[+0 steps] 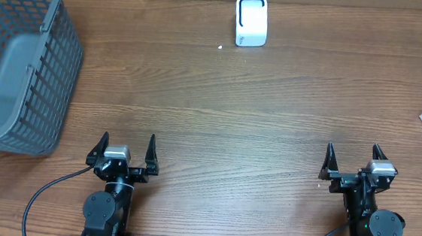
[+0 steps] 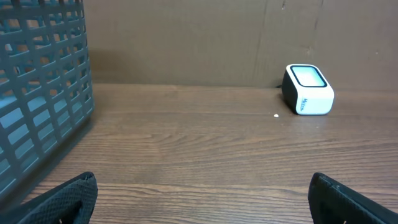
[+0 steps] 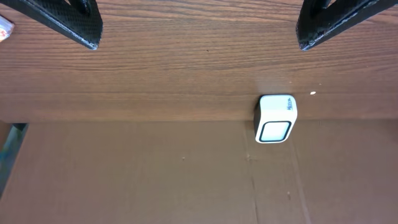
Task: Scan the item barcode
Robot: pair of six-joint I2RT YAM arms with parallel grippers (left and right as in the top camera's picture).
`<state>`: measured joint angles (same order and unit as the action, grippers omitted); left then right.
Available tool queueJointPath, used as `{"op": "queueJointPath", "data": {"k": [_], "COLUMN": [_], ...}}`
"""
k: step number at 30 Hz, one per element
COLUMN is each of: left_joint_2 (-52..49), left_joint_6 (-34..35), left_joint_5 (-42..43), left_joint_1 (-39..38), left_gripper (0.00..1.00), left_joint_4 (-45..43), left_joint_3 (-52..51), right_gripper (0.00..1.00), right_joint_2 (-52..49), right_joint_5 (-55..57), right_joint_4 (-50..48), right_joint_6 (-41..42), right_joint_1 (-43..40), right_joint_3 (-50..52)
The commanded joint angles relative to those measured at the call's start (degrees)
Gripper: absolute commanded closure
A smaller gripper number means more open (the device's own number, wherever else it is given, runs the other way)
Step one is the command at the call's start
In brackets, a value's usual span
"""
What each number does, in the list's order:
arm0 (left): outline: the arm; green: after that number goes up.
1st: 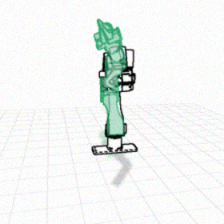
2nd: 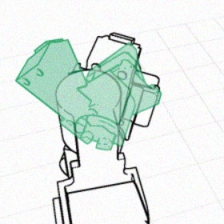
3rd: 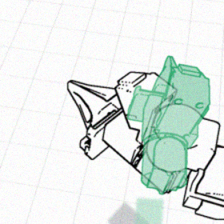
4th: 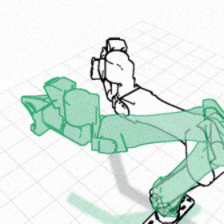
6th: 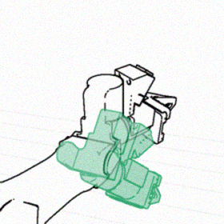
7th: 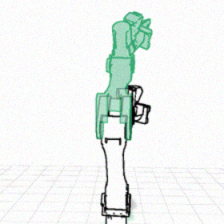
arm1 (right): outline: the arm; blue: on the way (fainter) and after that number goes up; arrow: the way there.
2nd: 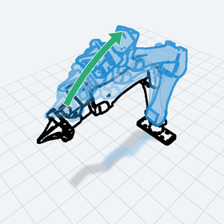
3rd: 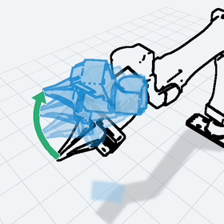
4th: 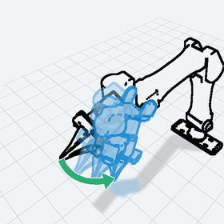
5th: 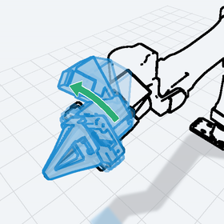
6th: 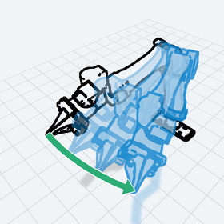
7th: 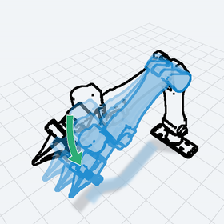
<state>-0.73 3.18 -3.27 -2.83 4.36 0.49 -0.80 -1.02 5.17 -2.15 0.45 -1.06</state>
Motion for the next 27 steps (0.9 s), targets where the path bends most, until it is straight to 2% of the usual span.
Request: {"op": "queueJointPath", "data": {"k": [1,27], "left_joint_2": [0.55,0.55], "left_joint_6": [1.03,-1.53], "left_joint_5": [0.11,0.31], "left_joint_1": [0.68,0.68], "left_gripper": [0.00,0.00], "left_joint_4": [0.07,0.11], "left_joint_3": [-0.22,-0.24], "right_gripper": [0.00,0.00], "right_joint_2": [0.63,0.63], "right_joint_5": [0.76,0.76], "right_joint_4": [-0.37,-0.37], "right_joint_6": [-0.26,-0.26], "right_joint_1": [-0.15,-0.15], "right_joint_3": [0.59,0.59]}}
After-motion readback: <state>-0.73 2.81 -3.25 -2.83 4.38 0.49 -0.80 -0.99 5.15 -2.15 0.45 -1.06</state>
